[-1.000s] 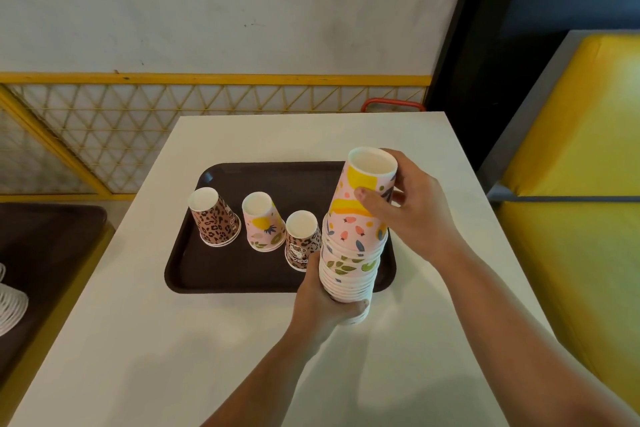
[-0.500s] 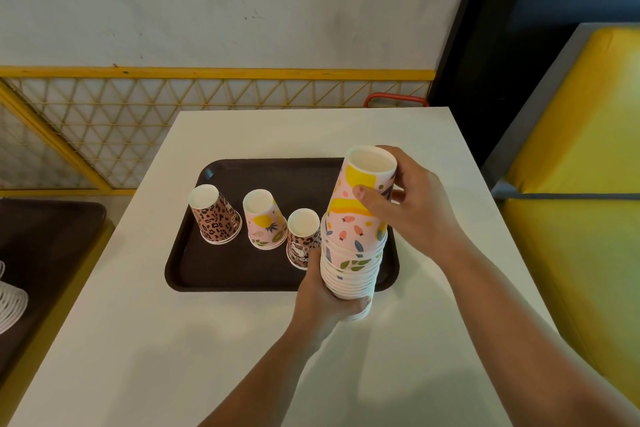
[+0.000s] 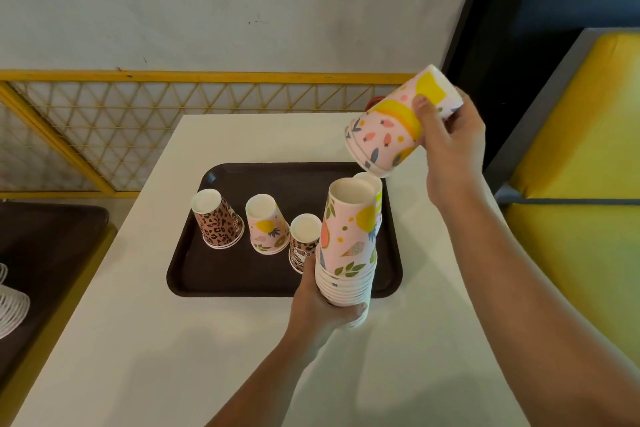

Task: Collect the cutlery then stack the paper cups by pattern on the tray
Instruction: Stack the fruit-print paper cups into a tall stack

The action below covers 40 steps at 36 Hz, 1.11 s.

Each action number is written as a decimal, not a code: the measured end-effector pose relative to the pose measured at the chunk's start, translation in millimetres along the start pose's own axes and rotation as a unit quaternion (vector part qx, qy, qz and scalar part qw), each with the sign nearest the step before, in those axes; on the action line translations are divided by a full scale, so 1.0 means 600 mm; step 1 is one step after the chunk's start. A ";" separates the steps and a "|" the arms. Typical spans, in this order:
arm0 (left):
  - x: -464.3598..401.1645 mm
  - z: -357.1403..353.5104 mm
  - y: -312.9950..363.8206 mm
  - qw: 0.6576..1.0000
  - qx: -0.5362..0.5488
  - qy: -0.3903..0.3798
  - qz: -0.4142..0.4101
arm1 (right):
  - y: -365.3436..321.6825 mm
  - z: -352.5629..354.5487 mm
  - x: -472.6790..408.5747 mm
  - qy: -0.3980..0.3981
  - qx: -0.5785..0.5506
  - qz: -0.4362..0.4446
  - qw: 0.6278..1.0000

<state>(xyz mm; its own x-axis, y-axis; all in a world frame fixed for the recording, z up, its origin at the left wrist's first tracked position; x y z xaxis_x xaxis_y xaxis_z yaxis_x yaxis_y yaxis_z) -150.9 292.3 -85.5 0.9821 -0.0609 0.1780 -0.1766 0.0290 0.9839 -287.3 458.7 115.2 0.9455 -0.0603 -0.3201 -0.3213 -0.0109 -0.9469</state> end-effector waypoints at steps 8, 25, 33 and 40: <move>0.000 0.007 0.002 1.000 0.010 0.003 0.002 | 0.097 -0.030 0.011 -0.016 0.168 0.003 0.986; -0.004 -0.007 0.010 1.000 -0.004 -0.007 -0.006 | 0.087 -0.027 0.091 -0.092 0.177 0.008 0.980; -0.003 -0.018 0.007 1.000 -0.024 -0.012 0.006 | 0.053 -0.054 0.138 -0.255 0.182 -0.029 0.949; 0.002 -0.024 0.010 1.000 -0.024 -0.011 0.004 | 0.041 -0.051 0.144 -0.256 0.204 -0.027 0.945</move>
<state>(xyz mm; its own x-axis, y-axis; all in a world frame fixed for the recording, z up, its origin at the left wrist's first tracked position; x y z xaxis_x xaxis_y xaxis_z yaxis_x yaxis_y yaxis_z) -149.5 306.9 -79.6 0.9788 -0.0823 0.1877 -0.1816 0.0765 0.9804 -215.1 422.7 65.2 0.8959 0.4201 -0.1444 -0.3222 0.3909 -0.8622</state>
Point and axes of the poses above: each hand's wrist, its own x-axis away from the middle knuckle, its own z-axis out of the back of the hand, y = z × x, the point moved 8 cm from there along -x, towards the middle knuckle, and after that the axes turned 10 degrees about -y, right-handed, at the moved point
